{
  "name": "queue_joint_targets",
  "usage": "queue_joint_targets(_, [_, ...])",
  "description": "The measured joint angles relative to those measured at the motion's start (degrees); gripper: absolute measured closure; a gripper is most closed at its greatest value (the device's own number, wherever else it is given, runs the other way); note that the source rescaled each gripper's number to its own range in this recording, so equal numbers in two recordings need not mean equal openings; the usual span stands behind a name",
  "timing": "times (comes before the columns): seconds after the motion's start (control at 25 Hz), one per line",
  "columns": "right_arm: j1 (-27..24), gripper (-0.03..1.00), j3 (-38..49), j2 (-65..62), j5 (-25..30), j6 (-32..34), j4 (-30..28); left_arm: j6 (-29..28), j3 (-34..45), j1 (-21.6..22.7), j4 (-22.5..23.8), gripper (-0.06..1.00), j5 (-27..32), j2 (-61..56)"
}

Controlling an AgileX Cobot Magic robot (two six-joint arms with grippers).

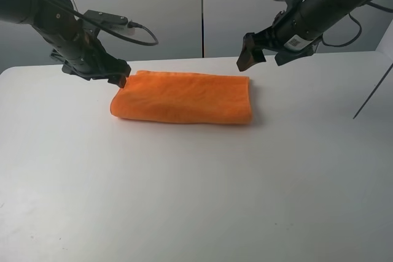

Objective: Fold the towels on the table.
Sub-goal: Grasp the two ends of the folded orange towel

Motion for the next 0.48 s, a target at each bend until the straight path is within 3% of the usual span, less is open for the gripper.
queue_joint_targets(0.48, [-0.1, -0.03, 0.0, 0.8, -0.8, -1.6, 4.4, 0.1, -1.1, 0.0, -1.3, -0.05, -2.1, 7.8])
